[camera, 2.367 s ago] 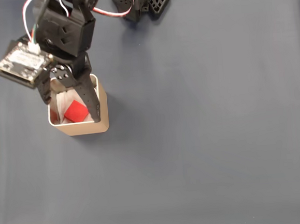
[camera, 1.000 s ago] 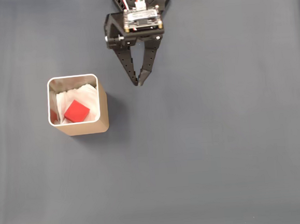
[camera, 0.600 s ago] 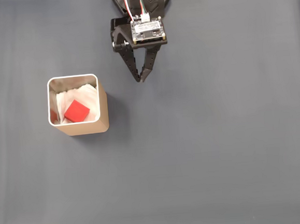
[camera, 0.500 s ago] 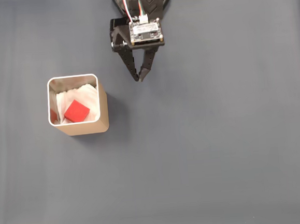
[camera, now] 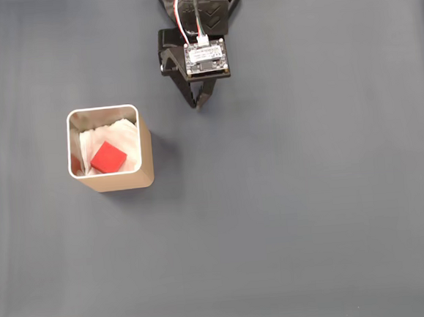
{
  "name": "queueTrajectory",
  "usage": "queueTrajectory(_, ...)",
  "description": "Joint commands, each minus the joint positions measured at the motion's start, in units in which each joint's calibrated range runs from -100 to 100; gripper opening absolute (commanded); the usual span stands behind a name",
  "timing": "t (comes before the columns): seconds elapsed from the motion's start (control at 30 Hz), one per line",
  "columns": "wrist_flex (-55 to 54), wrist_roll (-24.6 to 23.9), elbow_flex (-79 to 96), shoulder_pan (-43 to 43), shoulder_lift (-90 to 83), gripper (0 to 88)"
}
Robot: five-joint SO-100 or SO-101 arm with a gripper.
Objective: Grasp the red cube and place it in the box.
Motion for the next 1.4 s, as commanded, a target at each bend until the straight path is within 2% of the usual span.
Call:
queueTrajectory(0.0,4.8,-0.1,0.9,-0.4,-0.9,0.1)
queueTrajectory(0.43,19.7,-1.5,0.9,-0.4,-0.9,0.8)
queueTrajectory(0.57,20.0,-4.0,0.9,-0.4,-0.9,0.8)
queueTrajectory(1.37,20.0,-4.0,0.9,-0.5,-0.9,0.8)
